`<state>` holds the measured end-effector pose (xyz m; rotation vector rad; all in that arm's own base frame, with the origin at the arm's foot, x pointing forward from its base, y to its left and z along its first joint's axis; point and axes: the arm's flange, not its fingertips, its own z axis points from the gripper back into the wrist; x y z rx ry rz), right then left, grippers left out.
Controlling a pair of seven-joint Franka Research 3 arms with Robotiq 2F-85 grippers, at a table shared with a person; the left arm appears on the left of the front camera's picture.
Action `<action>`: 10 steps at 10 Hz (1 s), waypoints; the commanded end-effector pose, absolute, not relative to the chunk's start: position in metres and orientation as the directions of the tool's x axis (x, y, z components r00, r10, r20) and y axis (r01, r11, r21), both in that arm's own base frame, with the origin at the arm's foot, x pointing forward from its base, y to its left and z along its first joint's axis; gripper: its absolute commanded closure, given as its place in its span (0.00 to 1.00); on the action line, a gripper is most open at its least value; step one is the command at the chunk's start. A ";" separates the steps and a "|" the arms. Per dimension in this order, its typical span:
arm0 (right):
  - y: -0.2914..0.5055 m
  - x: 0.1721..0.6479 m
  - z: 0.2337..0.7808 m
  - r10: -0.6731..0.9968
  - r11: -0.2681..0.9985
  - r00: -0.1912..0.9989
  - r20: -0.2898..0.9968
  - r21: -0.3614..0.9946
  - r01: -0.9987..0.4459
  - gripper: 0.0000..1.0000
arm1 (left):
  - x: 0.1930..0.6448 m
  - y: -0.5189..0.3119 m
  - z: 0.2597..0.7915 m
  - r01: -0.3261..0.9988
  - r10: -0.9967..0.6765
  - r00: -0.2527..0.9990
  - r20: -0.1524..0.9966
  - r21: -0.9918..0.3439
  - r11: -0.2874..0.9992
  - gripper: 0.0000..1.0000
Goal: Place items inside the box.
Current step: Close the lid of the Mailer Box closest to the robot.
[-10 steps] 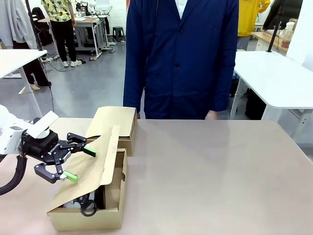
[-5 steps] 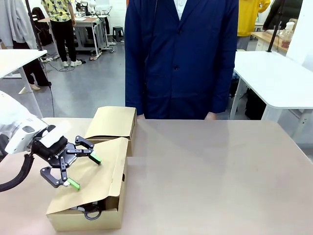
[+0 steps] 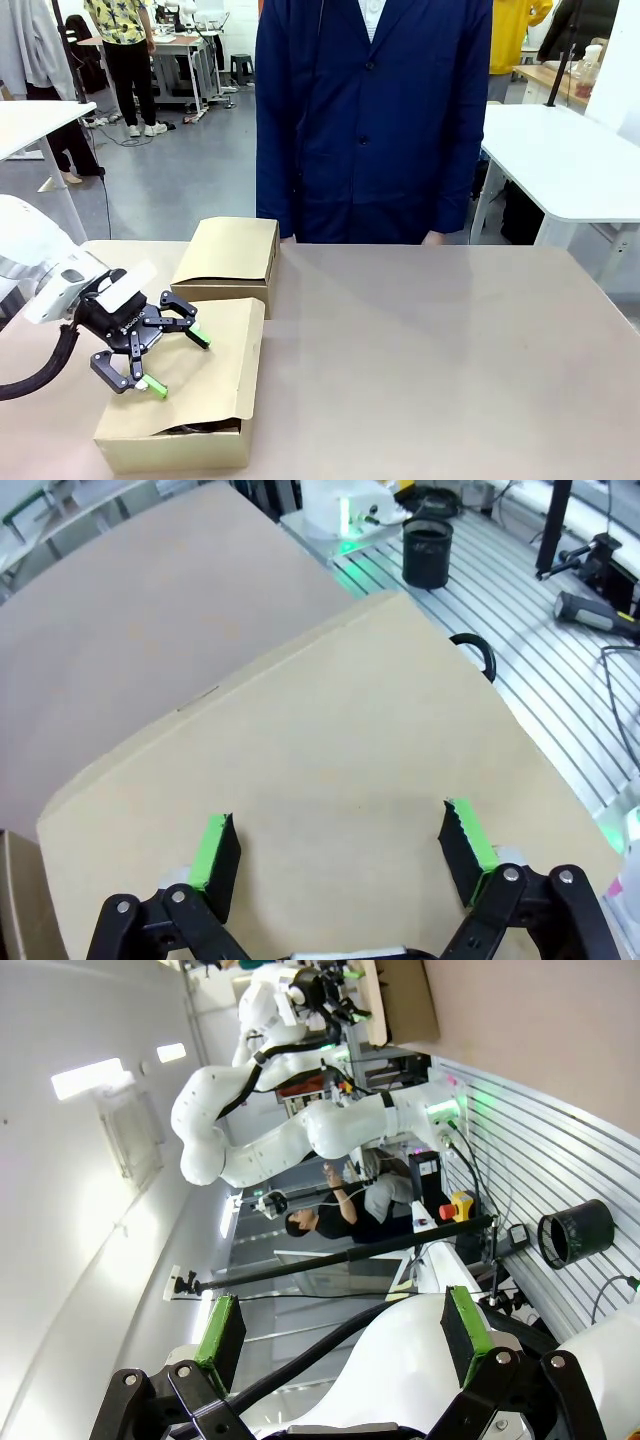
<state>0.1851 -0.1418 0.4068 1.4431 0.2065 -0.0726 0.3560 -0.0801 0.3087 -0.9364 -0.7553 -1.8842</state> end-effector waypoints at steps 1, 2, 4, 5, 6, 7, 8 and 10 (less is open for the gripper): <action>-0.142 0.186 0.413 0.063 0.109 0.980 -0.190 0.977 0.183 0.00 | 0.198 -0.073 0.274 0.894 -0.424 -0.343 0.838 0.152 -0.422 0.00; -0.142 0.186 0.413 0.063 0.109 0.980 -0.190 0.977 0.183 0.00 | 0.202 -0.069 0.286 0.908 -0.390 -0.315 0.866 0.155 -0.388 0.00; -0.142 0.186 0.413 0.063 0.109 0.980 -0.190 0.977 0.183 0.00 | 0.214 -0.052 0.323 0.954 -0.289 -0.217 0.932 0.140 -0.267 0.00; -0.142 0.186 0.413 0.063 0.109 0.980 -0.190 0.977 0.183 0.00 | 0.216 -0.041 0.341 0.971 -0.245 -0.154 0.957 0.100 -0.219 0.00; -0.142 0.186 0.413 0.063 0.109 0.980 -0.190 0.977 0.183 0.00 | 0.218 -0.030 0.353 0.984 -0.242 -0.087 0.967 0.045 -0.174 0.00; -0.142 0.186 0.413 0.063 0.109 0.980 -0.190 0.977 0.183 0.00 | 0.218 -0.019 0.361 0.986 -0.221 -0.021 0.975 -0.017 -0.168 0.00; -0.142 0.186 0.413 0.063 0.109 0.980 -0.190 0.977 0.183 0.00 | 0.220 -0.009 0.365 0.990 -0.201 0.059 0.978 -0.084 -0.116 0.00; -0.142 0.186 0.413 0.063 0.109 0.980 -0.190 0.977 0.183 0.00 | 0.240 0.015 0.360 0.942 -0.176 0.335 0.925 -0.335 0.033 0.00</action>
